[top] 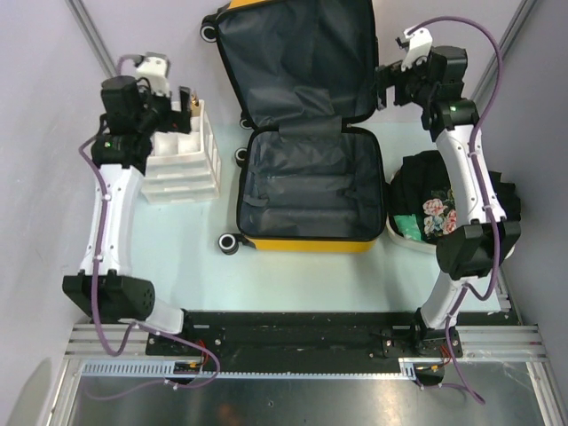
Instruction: Open, take out, and arrange the luggage
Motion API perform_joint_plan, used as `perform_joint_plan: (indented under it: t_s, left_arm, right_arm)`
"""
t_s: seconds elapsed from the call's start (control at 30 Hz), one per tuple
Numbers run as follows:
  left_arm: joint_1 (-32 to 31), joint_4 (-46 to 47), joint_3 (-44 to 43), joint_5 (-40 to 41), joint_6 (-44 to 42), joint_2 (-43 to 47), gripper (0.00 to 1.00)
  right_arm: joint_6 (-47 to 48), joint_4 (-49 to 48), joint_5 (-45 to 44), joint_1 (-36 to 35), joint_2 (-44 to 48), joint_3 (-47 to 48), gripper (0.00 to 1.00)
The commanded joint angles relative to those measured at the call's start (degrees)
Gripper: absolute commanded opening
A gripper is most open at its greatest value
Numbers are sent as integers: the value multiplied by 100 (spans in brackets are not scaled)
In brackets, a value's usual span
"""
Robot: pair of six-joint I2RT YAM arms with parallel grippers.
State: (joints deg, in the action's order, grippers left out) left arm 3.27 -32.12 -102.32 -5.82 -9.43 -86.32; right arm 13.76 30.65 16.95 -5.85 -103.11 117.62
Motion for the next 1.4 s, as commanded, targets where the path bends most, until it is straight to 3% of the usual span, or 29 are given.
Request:
perform_joint_plan:
  t_s: [0.0, 0.17, 0.5, 0.93, 1.37]
  left_arm:
    - [-730, 48, 571, -462, -744, 458, 100]
    - [-1354, 39, 1082, -525, -666, 626, 100]
    - [-1487, 13, 1637, -1509, -33, 257, 100]
    - [-1926, -251, 873, -1676, 266, -903, 100]
    - [-2199, -260, 459, -1290, 565, -1150, 100]
  right_arm:
    - [74, -1323, -341, -57, -394, 445, 100]
    - [118, -2081, -508, -162, -858, 770, 100]
    - [-101, -2002, -429, -250, -1001, 683, 100]
    - [-734, -1853, -184, -154, -228, -818, 100]
    - [-734, -1773, 10, -171, 678, -2085, 100]
